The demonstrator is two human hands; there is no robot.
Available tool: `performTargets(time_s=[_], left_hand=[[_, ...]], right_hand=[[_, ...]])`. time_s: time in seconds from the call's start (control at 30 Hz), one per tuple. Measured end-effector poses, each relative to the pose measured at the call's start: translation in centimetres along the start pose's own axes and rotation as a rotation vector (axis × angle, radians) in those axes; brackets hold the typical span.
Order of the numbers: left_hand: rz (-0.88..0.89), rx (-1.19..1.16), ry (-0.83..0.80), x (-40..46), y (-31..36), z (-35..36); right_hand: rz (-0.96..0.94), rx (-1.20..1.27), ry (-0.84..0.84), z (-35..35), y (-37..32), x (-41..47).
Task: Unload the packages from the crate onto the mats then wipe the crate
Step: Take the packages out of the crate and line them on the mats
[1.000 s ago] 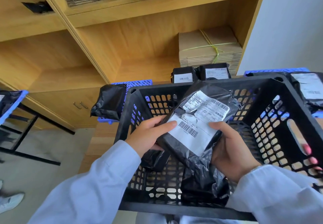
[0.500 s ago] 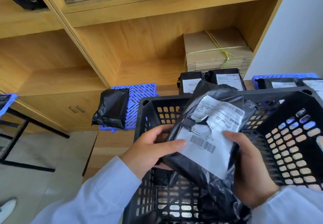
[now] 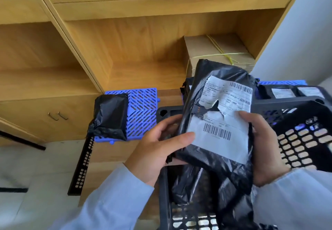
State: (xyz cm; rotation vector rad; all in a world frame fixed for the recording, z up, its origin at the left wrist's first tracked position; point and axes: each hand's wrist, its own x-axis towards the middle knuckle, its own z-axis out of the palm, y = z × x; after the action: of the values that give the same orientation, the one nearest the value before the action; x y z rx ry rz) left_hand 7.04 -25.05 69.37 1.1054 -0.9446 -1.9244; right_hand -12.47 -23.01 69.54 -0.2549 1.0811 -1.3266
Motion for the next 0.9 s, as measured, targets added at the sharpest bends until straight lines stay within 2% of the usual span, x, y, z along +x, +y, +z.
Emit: performTargets(time_s=[0.33, 0.53, 0.7, 0.77, 0.9], left_hand=[[0.074, -0.078, 0.106, 1.5, 2.9, -7.5], [0.090, -0.139, 0.141, 2.0, 1.8, -8.8], [0.086, -0.212, 0.119, 4.1, 2.3, -8.6], [0.084, -0.255, 0.088, 5.7, 3.3, -8.3], [0.023, -0.374, 0.058, 10.6, 5.2, -8.1]], right_hand=[[0.043, -0.170, -0.118, 8.8, 1.9, 4.1], [0.049, -0.228, -0.144, 9.2, 3.4, 4.9], [-0.109, -0.446, -0.140, 7.6, 2.7, 5.8], [-0.262, -0.570, -0.081, 6.7, 1.5, 6.5], [-0.584, -0.799, 0.302, 2.4, -2.6, 9.2]])
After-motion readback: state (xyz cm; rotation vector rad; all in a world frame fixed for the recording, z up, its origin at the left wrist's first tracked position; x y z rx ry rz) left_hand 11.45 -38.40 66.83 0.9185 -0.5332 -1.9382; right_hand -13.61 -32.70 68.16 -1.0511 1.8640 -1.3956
